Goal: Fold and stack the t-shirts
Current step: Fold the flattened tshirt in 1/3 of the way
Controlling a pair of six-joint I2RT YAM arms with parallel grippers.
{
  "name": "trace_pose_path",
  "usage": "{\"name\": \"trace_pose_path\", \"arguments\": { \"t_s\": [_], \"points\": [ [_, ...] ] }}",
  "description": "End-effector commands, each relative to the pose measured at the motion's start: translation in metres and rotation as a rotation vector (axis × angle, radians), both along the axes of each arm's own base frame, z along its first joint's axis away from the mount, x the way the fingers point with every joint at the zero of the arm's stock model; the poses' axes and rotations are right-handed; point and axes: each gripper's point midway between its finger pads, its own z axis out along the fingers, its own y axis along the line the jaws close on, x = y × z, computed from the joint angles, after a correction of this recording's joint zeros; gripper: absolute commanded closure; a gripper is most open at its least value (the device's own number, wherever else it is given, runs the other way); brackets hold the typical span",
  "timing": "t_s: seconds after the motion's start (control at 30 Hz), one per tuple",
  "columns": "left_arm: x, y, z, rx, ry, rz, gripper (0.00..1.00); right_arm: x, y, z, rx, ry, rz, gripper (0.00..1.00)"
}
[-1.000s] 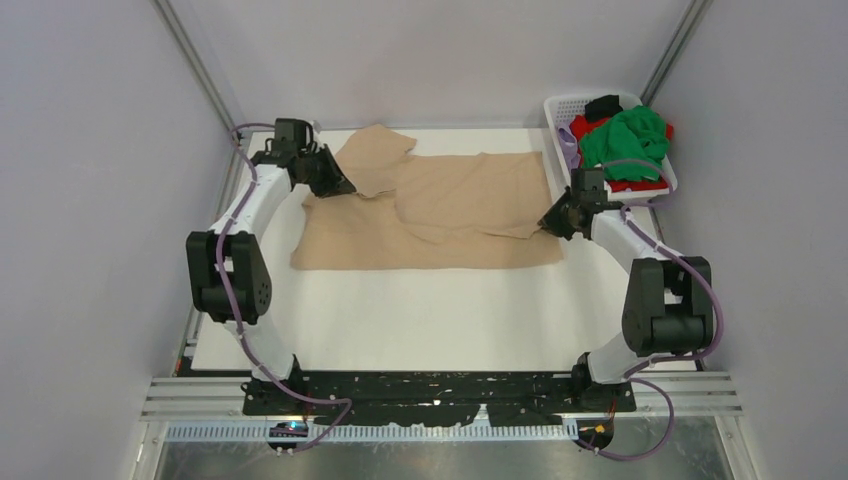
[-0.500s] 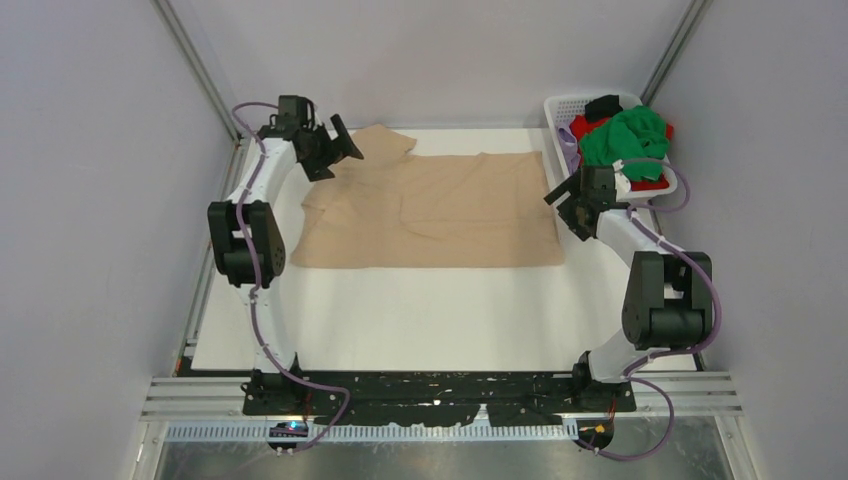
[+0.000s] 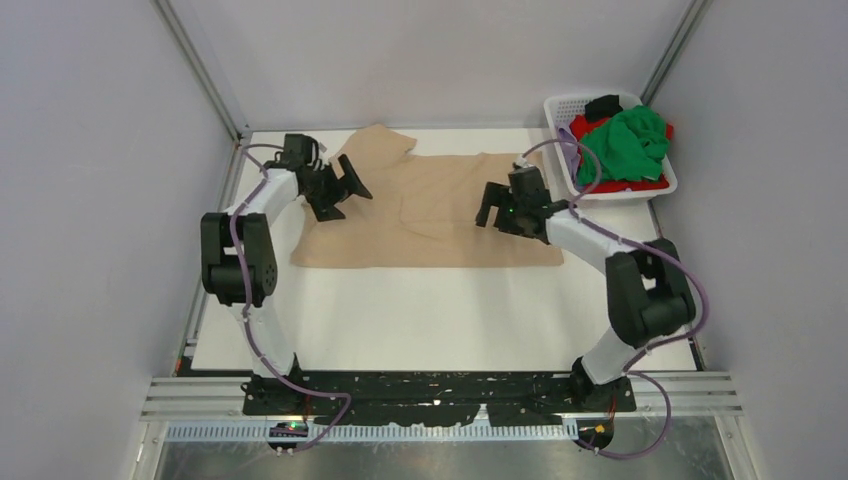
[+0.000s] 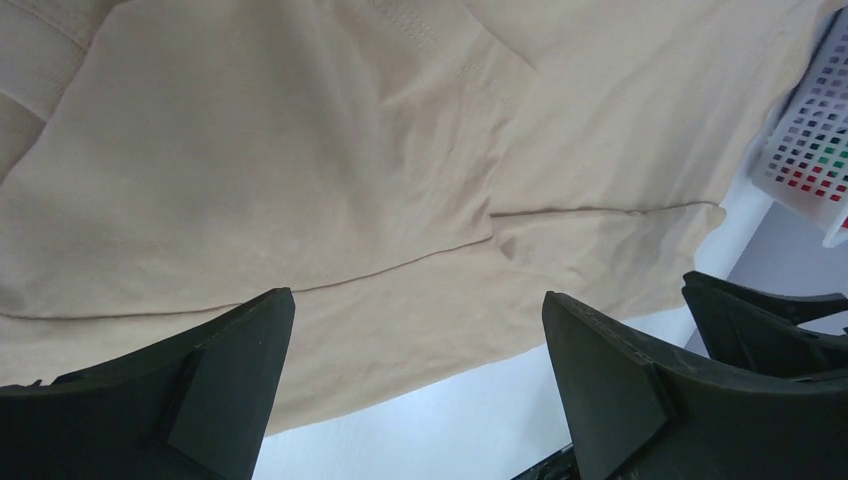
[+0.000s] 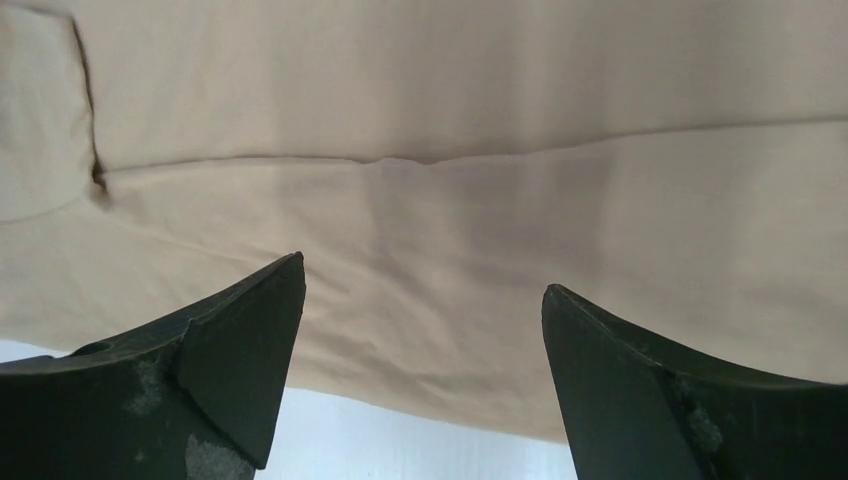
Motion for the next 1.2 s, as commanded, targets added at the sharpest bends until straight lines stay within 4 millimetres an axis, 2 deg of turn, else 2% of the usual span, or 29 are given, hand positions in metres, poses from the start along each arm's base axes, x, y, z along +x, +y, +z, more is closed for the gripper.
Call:
{"name": "trace_pose_path", "arguments": {
  "t_s": [0.0,0.07,0.13,0.2,0.33,0.37,0.43,0.47,0.53,0.63,0.8,1.0,1.13,1.17],
  "points": [
    [-0.007,-0.008,-0.015,-0.033,0.036,-0.011,0.0,0.011,0.034,-0.017,-0.07,0.082,0.169,0.05],
    [-0.014,-0.004,-0.021,0.004,0.052,-0.001,0.0,0.009,0.038,-0.037,-0.095,0.151,0.191,0.05],
    [-0.026,0.0,-0.032,0.042,0.098,0.006,0.01,0.003,0.034,-0.044,-0.116,0.188,0.189,0.05],
    [-0.04,0.002,-0.045,0.072,0.149,-0.001,0.0,-0.006,0.02,-0.052,-0.175,0.219,0.159,0.05],
    [-0.065,-0.004,-0.061,0.096,0.21,-0.028,0.0,-0.039,-0.003,-0.07,-0.253,0.309,0.154,0.05],
    [-0.075,-0.006,-0.066,0.102,0.232,-0.035,0.0,-0.053,-0.009,-0.078,-0.272,0.351,0.155,0.04],
    [-0.09,-0.006,-0.069,0.12,0.256,-0.042,0.0,-0.072,-0.017,-0.082,-0.288,0.397,0.16,0.04],
    [-0.098,-0.005,-0.068,0.131,0.264,-0.045,0.01,-0.077,-0.02,-0.077,-0.29,0.397,0.149,0.05],
    [-0.116,-0.003,-0.069,0.154,0.277,-0.045,0.0,-0.099,-0.036,-0.08,-0.336,0.451,0.122,0.04],
    [-0.145,-0.005,-0.069,0.162,0.283,-0.058,0.01,-0.13,-0.048,-0.083,-0.359,0.536,0.12,0.05],
    [-0.205,-0.02,-0.08,0.165,0.319,-0.117,0.01,-0.178,-0.052,-0.092,-0.308,0.636,0.13,0.05],
    [-0.27,-0.04,-0.089,0.142,0.373,-0.205,0.0,-0.215,-0.059,-0.091,-0.283,0.711,0.117,0.05],
    [-0.298,-0.032,-0.096,0.167,0.393,-0.201,0.01,-0.227,-0.06,-0.085,-0.276,0.724,0.133,0.05],
    [-0.3,-0.03,-0.096,0.176,0.393,-0.199,0.01,-0.234,-0.053,-0.083,-0.239,0.752,0.153,0.05]
  ]
}}
